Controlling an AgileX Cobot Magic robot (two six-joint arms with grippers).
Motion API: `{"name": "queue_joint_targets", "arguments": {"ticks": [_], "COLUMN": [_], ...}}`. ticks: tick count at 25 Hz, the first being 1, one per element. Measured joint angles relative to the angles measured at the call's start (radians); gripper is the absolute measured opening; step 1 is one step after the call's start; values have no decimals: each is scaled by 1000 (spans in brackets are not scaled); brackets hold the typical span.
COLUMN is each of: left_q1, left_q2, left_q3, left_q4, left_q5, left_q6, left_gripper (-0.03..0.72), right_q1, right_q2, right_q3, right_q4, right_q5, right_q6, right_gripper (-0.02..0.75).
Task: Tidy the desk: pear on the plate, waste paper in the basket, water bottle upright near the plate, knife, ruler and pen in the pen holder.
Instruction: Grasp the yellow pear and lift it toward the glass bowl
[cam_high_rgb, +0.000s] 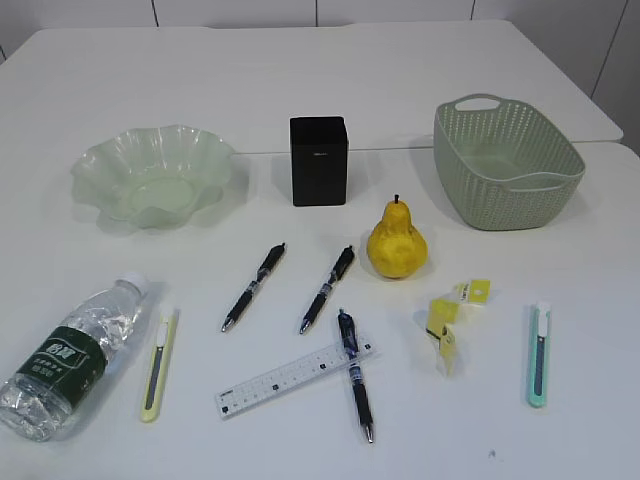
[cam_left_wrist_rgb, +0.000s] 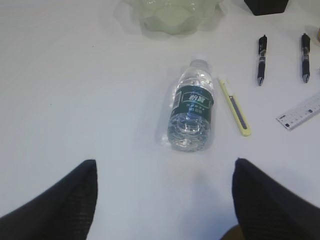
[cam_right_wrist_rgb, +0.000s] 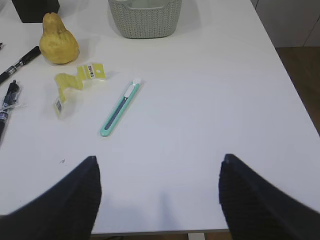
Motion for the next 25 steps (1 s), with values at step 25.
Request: {"name": "queue_joint_targets", "arguments": {"ticks": [25], "left_q1": [0], "left_q2": [0], "left_q3": [0], "left_q4": [0], "left_q5": [0], "left_q6": [0], "left_gripper": [592], "right_q1": [0], "right_q2": [0], "right_q3": [0], "right_q4": [0], "right_q5": [0], "right_q6": [0], "right_gripper": [570]}}
